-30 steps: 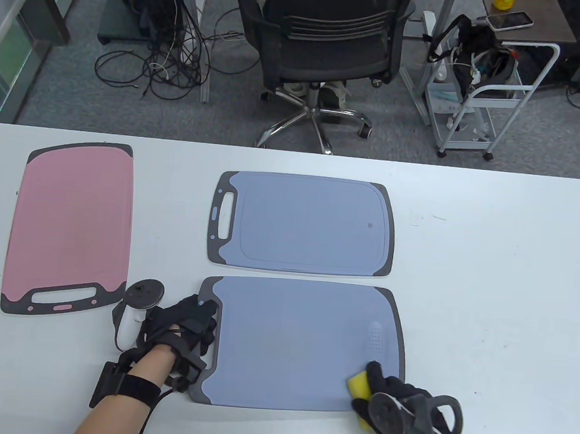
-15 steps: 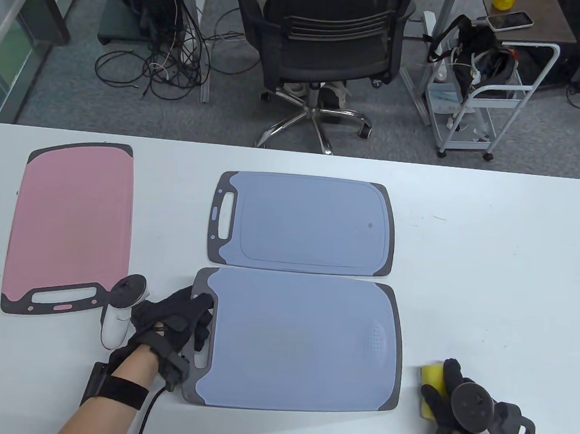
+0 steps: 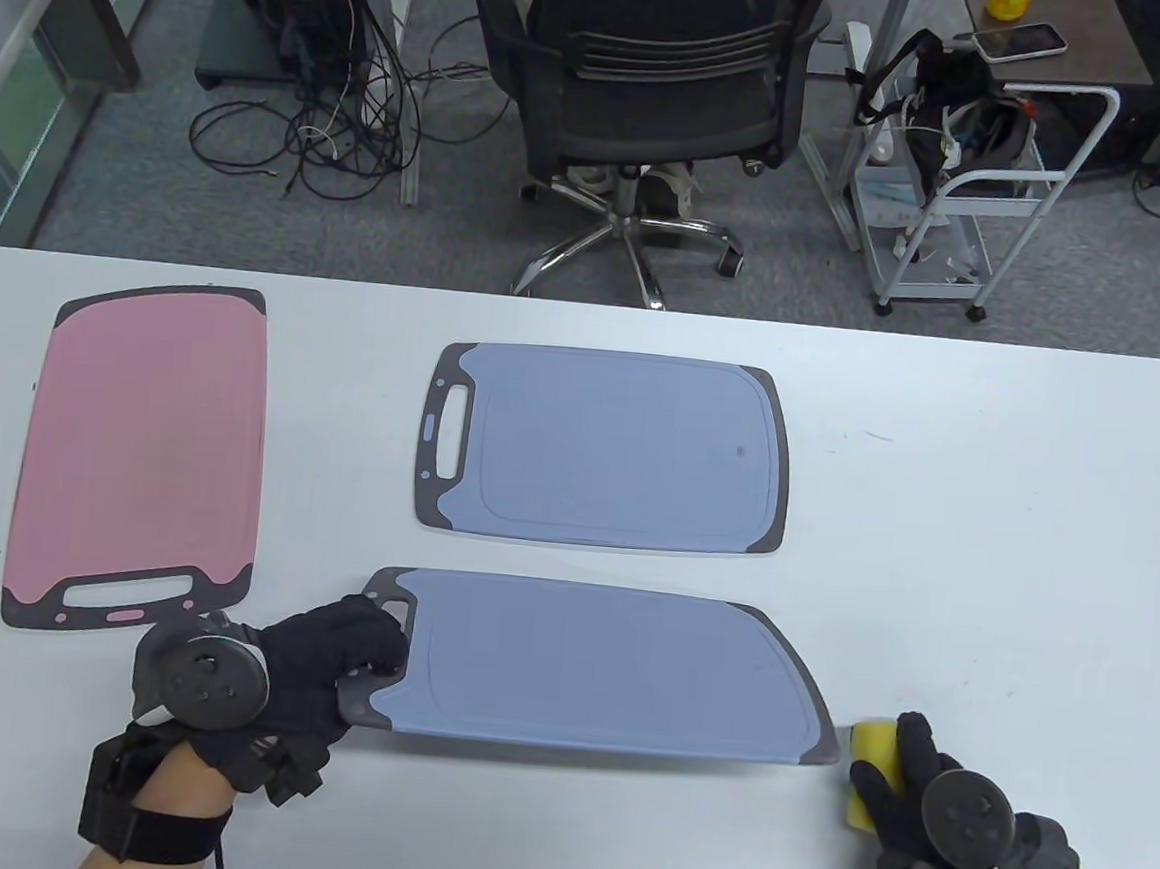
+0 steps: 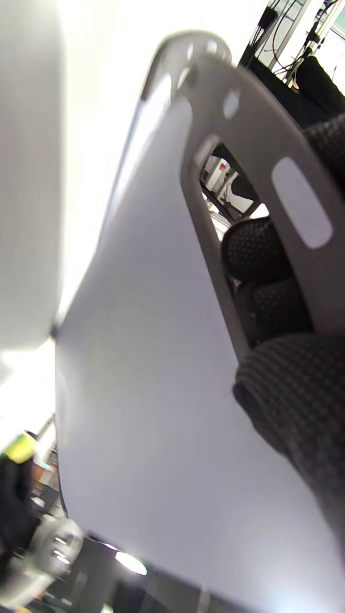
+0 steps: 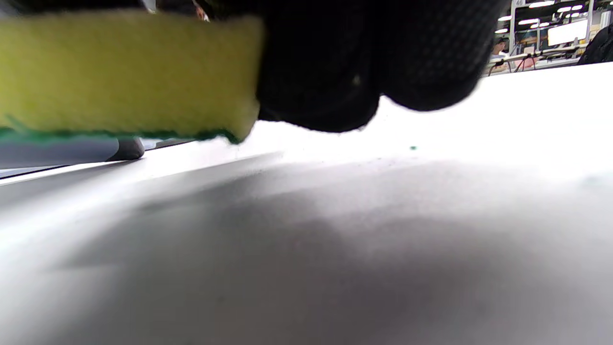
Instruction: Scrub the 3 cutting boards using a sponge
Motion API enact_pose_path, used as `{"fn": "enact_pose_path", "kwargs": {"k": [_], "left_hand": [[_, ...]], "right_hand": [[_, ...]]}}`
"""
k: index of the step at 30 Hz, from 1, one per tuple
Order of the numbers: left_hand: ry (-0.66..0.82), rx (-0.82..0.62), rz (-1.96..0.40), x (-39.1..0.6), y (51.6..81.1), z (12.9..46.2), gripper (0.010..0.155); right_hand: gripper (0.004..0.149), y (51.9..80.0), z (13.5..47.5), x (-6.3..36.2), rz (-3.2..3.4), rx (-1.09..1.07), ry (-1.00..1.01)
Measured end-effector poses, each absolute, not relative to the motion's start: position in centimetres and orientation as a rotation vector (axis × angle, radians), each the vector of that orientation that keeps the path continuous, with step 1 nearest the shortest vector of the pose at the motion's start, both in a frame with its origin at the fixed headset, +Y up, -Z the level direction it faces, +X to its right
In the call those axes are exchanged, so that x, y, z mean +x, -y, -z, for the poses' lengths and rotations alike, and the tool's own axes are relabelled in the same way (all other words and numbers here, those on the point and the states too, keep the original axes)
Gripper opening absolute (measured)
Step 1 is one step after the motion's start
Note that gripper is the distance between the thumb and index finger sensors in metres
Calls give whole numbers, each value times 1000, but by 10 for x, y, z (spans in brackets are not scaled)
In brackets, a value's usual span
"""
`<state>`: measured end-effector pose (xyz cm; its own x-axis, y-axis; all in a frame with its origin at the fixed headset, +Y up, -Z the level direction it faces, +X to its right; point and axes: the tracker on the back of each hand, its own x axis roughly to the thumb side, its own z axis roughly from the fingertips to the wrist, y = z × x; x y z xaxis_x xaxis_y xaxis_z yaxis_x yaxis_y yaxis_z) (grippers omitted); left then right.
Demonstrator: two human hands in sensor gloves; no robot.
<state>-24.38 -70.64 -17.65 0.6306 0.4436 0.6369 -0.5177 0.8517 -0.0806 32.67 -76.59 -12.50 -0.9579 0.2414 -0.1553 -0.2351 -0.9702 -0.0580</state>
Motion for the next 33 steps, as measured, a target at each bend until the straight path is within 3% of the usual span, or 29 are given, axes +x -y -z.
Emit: {"fn": "enact_pose_path", "kwargs": {"k": [9,14,19,28,33], "left_hand": [[800,190,-302,-217,747,171,43],[855,207,-225,-205,765,168,44],[872,269,-35,-192,767,157,44],[888,224,-42,-187,767,158,45],[896,232,-43,-187,766,157,44]], "right_hand": [[76,760,125,331,-2851,-300,130],[76,747,141,306,-2890,-206,144],[76,729,183,230,-2955,28,133],[74,723,261,24,-3028,452,-12],[74,720,272,-34,-3048,526,-21]]}}
